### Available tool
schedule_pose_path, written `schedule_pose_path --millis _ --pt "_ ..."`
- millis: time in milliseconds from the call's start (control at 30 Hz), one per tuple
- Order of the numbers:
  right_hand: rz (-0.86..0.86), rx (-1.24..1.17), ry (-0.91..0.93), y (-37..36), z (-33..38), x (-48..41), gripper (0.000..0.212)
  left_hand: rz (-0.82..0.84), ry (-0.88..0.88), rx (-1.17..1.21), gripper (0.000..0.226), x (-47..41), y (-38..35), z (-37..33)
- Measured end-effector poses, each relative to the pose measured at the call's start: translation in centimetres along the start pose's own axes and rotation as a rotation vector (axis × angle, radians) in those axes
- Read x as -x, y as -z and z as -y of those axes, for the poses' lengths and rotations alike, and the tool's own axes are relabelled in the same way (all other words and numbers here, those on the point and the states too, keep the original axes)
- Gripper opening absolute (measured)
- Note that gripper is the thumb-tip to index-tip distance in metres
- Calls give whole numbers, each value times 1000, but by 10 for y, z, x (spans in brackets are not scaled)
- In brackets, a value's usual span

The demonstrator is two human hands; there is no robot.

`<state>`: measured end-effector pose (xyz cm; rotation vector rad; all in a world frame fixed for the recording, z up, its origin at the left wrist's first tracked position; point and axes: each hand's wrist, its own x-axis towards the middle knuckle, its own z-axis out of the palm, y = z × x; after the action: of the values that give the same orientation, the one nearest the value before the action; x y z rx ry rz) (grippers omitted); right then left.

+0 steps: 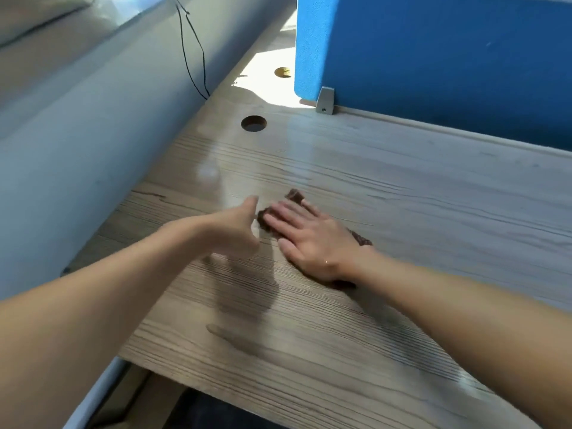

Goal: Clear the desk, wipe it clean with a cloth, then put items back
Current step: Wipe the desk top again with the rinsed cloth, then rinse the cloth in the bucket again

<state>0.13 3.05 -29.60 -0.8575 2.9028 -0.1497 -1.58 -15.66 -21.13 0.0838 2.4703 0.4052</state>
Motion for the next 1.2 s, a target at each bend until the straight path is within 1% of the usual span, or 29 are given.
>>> schedule_pose_path --millis 67,100,133,167,233,300,400,467,500,567,667,700,733,767,800,833,867,900,933,967,1000,1033,1067,1133,1200 --pt "5 1 -313 6 -40 -1 62 15 -39 23 94 4 -16 -19" --pt "8 5 -413 5 -51 3 64 16 -56 21 94 5 -23 -23" --pt "8 4 -462 3 -54 9 65 12 -61 23 96 5 -29 -26" --pt "8 -3 -468 1 -51 15 67 3 -56 37 98 7 -36 -25" --pt "12 -23 -424 -3 -32 30 70 -50 -59 91 96 11 -43 -24" --pt "16 -26 -310 -7 -3 47 72 -151 -51 193 80 21 -49 -24" --pt "44 -59 -109 -12 46 69 74 -376 33 508 47 36 -64 -12" --pt "17 -59 -24 -19 76 82 74 -544 104 719 36 44 -76 3" --pt "-11 -58 18 -23 90 87 74 -612 139 776 32 51 -83 12" --pt "-57 -41 107 -31 117 95 70 -744 212 777 24 75 -98 30" --pt "-77 -4 164 -38 150 98 65 -1010 326 680 25 120 -130 56" --pt "-80 -1 183 -39 161 98 65 -1095 370 683 23 134 -142 64" --pt "-75 14 212 -40 170 97 65 -1153 438 734 19 143 -156 71" --pt "-64 37 254 -41 179 96 66 -1165 524 867 15 149 -169 77" --pt "-60 57 300 -42 190 92 68 -1090 597 1113 13 155 -180 83" --pt "-59 43 334 -42 202 86 67 -911 601 1454 19 159 -188 89" --pt "-55 -45 341 -41 218 80 62 -646 522 1808 30 167 -194 95" --pt "-40 -165 327 -41 235 72 57 -416 412 2069 40 177 -197 102" --pt "-31 -271 315 -36 250 66 53 -301 305 2218 45 182 -198 107" --pt "-20 -356 327 -38 275 62 52 -314 236 2309 47 190 -205 123" --pt "13 -432 335 -41 297 58 51 -384 194 2347 46 195 -212 139" --pt "55 -499 311 -44 313 56 51 -447 208 2333 45 199 -215 150" --pt "98 -559 306 -60 339 52 52 -521 234 2309 43 205 -231 177" --pt "164 -651 298 -92 366 46 53 -572 304 2287 43 208 -259 212" --pt "294 -712 311 -149 391 45 55 -618 399 2265 42 205 -306 250"
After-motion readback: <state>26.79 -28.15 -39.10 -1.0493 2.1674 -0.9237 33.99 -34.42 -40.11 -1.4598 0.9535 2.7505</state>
